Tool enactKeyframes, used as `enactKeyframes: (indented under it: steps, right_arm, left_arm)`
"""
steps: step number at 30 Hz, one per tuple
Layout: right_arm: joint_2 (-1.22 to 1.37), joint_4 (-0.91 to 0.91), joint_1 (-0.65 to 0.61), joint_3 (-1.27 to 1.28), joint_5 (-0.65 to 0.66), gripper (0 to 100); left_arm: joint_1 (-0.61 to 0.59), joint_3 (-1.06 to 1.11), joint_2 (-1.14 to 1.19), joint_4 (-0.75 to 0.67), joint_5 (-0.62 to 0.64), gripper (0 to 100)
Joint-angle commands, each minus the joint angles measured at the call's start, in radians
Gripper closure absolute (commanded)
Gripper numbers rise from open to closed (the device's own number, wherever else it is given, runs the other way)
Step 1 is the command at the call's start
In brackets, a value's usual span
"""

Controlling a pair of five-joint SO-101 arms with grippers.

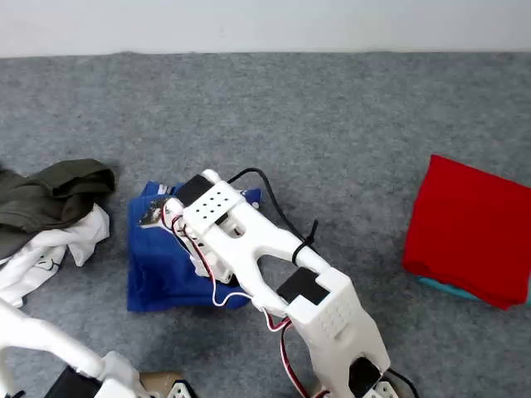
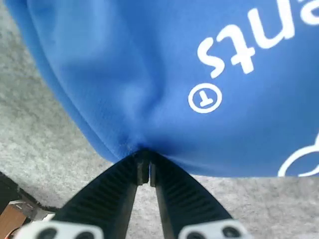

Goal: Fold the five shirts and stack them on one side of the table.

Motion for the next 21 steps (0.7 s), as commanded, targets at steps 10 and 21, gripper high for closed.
enactKeyframes:
  steps: [10,21]
  right_arm:
    - [-0.087,-0.191,0.13,-0.322,0.011,83.5]
    - [0.163,-0.335,0.051,-0.531,0.017,74.4]
  left_arm:
    - [0.018,-0.004,-0.026,-0.023,-0.005,97]
    - [0.044,-0.004,-0.026,-0.017,-0.005,97]
